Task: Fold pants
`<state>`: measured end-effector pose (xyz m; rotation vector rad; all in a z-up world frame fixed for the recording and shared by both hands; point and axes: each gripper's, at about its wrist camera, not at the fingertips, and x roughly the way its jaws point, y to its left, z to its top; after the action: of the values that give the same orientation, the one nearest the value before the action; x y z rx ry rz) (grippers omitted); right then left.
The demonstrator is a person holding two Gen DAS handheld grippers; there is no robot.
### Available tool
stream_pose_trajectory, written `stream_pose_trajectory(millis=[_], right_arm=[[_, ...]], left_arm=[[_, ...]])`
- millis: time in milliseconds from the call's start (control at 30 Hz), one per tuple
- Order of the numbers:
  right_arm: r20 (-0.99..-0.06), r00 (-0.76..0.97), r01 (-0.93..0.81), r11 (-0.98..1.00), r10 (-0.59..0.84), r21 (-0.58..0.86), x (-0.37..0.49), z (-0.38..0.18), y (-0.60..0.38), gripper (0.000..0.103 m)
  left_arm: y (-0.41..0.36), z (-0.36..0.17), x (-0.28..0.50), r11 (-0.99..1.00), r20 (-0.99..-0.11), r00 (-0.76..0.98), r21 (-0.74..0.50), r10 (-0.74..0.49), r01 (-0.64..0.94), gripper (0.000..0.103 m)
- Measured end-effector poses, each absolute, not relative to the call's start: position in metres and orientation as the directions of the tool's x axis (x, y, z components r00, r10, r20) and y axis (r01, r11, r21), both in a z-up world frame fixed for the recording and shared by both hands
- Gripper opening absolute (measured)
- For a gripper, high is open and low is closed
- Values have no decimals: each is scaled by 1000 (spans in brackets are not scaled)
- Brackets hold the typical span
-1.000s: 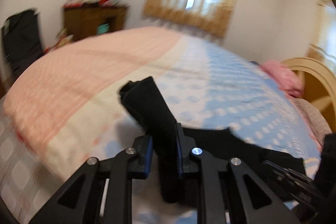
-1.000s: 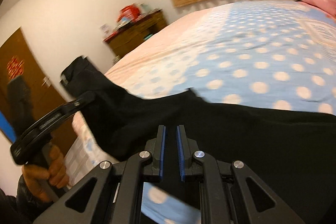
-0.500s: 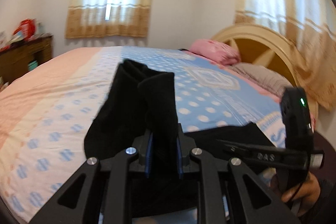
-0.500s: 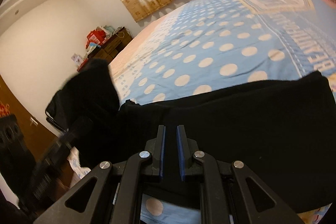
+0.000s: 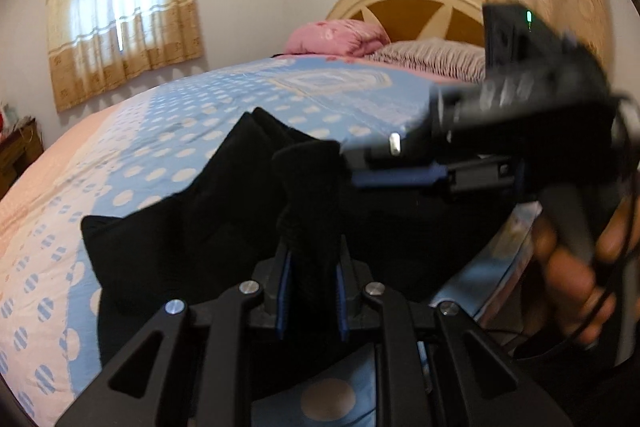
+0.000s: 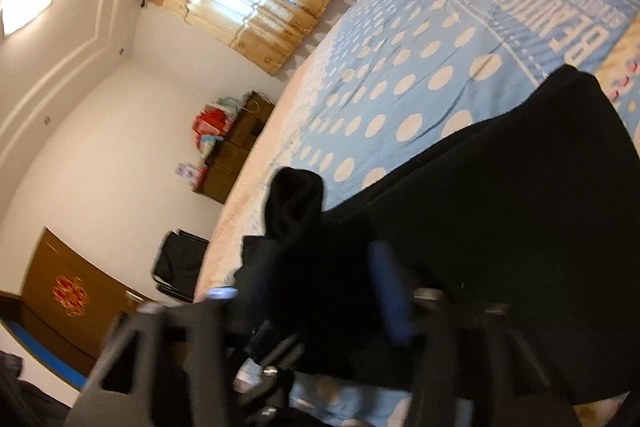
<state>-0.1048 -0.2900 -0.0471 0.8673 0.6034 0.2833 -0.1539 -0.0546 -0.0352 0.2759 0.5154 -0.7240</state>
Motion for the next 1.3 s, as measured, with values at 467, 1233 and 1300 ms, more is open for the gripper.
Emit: stream_pose_trajectory(millis=[467,1233,1300], right_arm=[[-499,694,-54,728,520,683,-58,-47,-244,67],[-674,715,-7,967,184,256,-104,-14,-273,17],[-688,709,30,968,153,247,-108,-16,-288,17]], left_arm=[[-68,-40,-170,691,-531,659,176,-533,701,21],[53,25,-135,901,-487,796,39,-361,433,70],[44,19,-127,905,-521,784,49,-338,423,70]])
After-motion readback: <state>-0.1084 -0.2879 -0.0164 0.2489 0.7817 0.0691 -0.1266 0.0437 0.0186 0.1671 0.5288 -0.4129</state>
